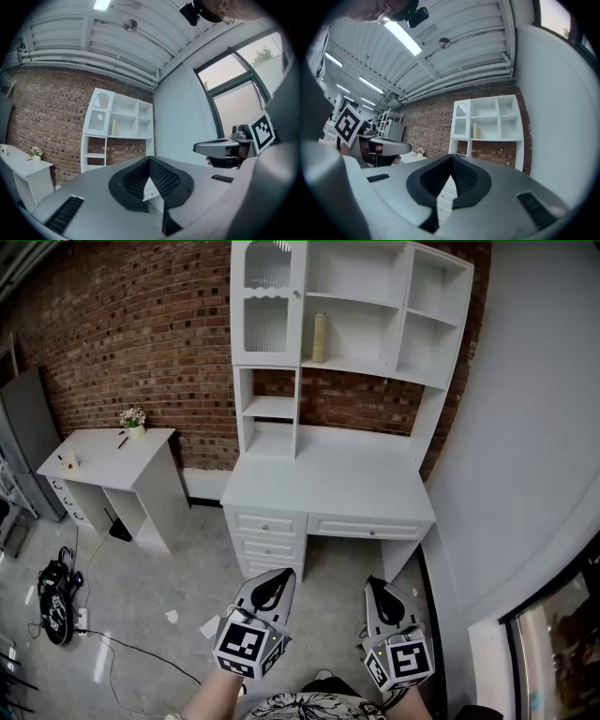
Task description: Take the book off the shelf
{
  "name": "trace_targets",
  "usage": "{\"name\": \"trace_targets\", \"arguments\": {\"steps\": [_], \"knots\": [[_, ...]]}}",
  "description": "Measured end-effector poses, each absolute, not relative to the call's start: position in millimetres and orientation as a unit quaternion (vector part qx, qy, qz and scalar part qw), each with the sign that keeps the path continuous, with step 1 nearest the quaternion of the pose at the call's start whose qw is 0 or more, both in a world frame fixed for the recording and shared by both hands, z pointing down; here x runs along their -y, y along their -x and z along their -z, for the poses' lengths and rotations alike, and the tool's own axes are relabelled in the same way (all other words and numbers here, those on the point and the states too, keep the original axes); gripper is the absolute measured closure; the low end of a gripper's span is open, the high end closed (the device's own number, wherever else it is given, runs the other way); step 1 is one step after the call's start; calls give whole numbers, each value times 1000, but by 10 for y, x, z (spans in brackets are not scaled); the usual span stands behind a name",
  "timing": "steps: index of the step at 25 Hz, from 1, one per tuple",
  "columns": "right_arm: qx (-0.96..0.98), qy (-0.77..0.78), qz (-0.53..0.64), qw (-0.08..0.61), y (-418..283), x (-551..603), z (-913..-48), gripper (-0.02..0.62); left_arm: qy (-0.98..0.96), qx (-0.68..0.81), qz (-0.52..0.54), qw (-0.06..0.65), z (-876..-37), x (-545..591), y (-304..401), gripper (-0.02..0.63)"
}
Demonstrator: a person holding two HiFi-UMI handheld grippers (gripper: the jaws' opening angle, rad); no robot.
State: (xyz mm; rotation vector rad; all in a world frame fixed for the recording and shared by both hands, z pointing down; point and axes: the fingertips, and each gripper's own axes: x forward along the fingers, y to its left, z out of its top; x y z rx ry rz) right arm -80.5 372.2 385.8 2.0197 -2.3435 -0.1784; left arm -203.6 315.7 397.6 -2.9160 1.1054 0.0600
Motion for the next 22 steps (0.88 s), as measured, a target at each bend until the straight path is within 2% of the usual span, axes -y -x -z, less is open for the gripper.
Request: {"name": "trace_targets", "arguments": {"steps": [22], "knots": [[739, -671, 56, 24, 626, -3406, -3910, 594, 931, -364, 5, -17, -4196, -2874, 1974, 598]]}}
